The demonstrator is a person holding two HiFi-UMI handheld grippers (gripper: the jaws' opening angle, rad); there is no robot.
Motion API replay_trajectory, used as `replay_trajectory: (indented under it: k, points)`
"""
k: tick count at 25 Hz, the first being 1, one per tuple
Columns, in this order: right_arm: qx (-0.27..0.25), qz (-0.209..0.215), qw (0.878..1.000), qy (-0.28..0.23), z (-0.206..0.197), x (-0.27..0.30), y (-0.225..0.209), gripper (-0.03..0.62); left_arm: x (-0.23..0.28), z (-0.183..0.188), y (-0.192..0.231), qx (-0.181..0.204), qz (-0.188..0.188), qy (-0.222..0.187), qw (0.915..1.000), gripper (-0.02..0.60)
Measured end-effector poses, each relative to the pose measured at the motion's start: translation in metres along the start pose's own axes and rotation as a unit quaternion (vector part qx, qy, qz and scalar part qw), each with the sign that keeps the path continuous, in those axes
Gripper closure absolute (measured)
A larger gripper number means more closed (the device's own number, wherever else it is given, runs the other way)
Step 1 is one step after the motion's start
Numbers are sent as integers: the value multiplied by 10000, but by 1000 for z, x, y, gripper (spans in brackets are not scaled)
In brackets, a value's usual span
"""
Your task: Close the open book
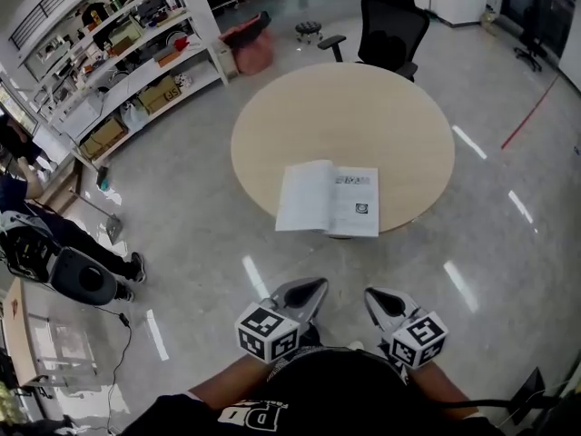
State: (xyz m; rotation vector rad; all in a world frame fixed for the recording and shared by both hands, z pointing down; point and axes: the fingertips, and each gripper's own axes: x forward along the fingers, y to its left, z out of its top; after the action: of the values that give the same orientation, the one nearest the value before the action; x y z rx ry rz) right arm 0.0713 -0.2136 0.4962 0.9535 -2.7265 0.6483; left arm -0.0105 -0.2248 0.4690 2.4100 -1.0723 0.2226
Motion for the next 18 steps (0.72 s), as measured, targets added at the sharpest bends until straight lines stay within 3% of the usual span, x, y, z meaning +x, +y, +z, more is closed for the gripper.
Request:
replay_trajectory:
  k: [10,18]
  points:
    - [-103,-218,9995,214,44,99,-6,586,2,42,108,-150,-175,-30,9997,574]
    - [-107,-533,9983,196,59,156,-10,586,-6,55,175,-140,-305,36,9994,574]
